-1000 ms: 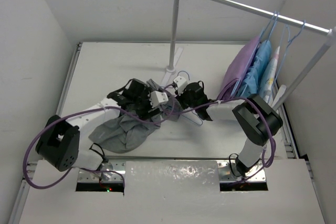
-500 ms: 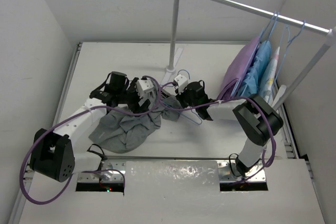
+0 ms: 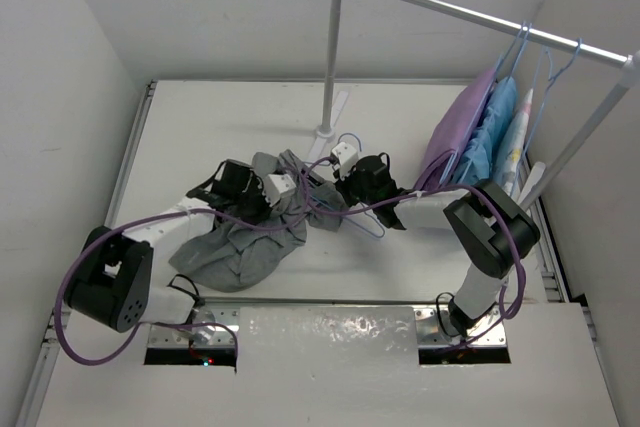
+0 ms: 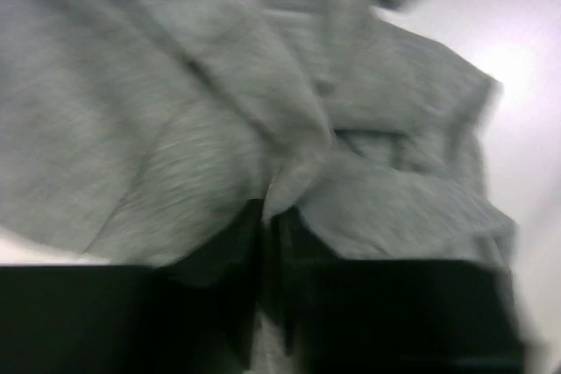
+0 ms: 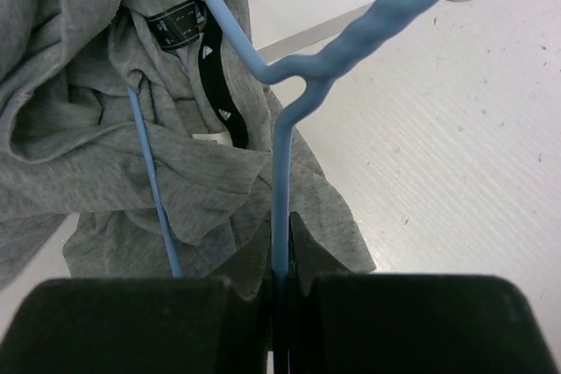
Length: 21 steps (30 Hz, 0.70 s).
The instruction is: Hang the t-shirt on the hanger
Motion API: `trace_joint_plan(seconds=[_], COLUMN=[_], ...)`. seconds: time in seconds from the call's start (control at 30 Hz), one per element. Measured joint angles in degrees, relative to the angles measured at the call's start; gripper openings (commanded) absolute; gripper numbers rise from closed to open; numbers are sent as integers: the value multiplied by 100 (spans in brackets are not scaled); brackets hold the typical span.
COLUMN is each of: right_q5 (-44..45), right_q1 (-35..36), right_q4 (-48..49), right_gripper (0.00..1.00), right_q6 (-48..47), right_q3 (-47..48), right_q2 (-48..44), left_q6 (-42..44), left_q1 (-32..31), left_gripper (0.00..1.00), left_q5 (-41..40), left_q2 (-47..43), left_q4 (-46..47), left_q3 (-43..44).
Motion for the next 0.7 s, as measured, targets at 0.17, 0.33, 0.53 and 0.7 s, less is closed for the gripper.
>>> trace_joint_plan(seconds=[0.17, 0.33, 0.53, 0.7], right_q5=[-74, -92, -155, -472], right_q1=[0, 0, -4, -4], right_q4=[0, -11, 4, 212], right_gripper=[0, 0, 0, 0], right_q6=[-33, -177, -391, -452], right_q3=[0, -2, -216, -442], right_q2=[-33, -142, -461, -643], left_q6=[-315, -466, -533, -295], left_q1=[107, 219, 601, 1344], left_gripper=[0, 0, 0, 0], left_q5=[-815, -1137, -1705, -2310], left_q2=[-308, -404, -404, -376], left_q4=[404, -35, -474, -358], left_q3=[4, 837, 2033, 2234])
